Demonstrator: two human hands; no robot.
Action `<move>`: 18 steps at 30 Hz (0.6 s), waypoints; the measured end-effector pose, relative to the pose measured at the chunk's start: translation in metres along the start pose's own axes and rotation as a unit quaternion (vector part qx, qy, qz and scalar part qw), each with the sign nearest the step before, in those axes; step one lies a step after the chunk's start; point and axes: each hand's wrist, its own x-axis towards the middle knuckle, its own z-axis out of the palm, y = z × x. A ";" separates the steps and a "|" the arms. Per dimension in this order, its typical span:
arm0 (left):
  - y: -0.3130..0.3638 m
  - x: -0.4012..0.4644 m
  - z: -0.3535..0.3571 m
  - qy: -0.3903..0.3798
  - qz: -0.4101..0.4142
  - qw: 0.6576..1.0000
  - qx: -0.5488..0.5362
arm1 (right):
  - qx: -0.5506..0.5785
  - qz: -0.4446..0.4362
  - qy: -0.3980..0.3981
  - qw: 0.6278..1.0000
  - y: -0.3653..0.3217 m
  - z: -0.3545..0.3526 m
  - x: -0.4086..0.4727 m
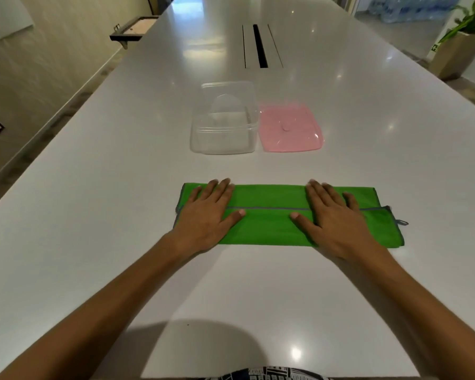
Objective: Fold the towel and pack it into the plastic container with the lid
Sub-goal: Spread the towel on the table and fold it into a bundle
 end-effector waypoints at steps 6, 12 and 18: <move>-0.026 -0.008 -0.004 0.017 -0.050 0.999 -0.007 | -0.009 0.072 0.006 0.997 0.046 -0.006 -0.003; -0.025 -0.010 -0.007 0.003 -0.064 0.998 -0.004 | 0.008 0.086 0.041 0.995 0.052 -0.013 -0.005; -0.014 -0.001 -0.016 0.022 -0.066 0.998 0.007 | 0.036 0.168 0.009 0.985 0.065 -0.038 0.002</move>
